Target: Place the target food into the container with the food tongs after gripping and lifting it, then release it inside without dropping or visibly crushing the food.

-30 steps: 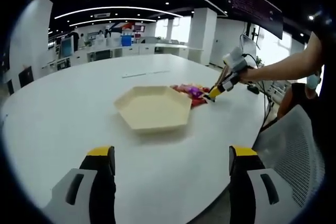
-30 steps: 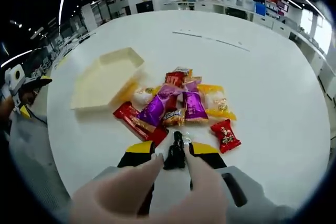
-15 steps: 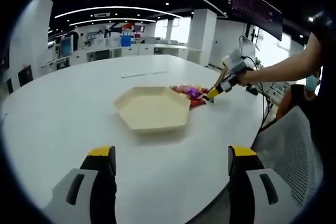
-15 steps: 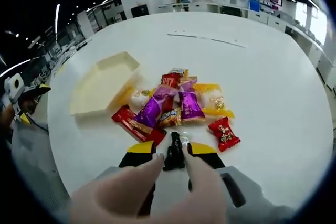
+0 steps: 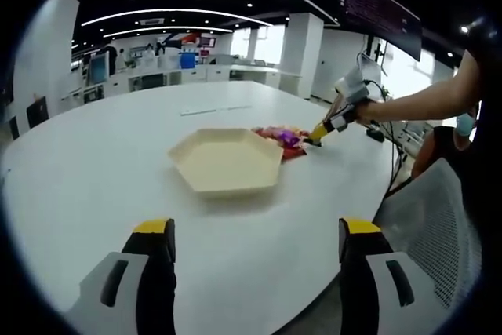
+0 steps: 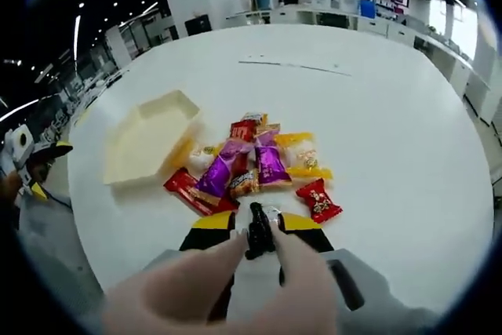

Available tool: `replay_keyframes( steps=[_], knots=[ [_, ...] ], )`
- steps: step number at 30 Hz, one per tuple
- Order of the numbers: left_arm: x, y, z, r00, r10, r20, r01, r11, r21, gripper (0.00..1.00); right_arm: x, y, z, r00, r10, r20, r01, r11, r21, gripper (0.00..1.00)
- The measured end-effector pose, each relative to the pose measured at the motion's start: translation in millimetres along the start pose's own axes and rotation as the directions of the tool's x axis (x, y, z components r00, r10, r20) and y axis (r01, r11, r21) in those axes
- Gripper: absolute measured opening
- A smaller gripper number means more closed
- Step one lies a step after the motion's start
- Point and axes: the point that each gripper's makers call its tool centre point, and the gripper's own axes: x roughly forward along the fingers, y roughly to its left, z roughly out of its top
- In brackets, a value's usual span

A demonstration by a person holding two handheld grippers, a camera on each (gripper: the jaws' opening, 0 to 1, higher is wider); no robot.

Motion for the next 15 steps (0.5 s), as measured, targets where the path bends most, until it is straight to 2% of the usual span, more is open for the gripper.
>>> replay_keyframes(
  steps=[8,15],
  knots=[
    [-1,-1.6,0.6,1.0,-0.001,0.007,0.001,1.0,0.011,0.82,-13,1,8.3,1.0,-0.005,0.001,0.005,1.0,-0.009,0.19],
    [-2,-2.4,3.6,1.0,-0.003,0.018,0.003,1.0,0.013,0.82,-32,5,34.8,0.999,-0.006,0.039,0.009,0.998,-0.07,0.19]
  ],
)
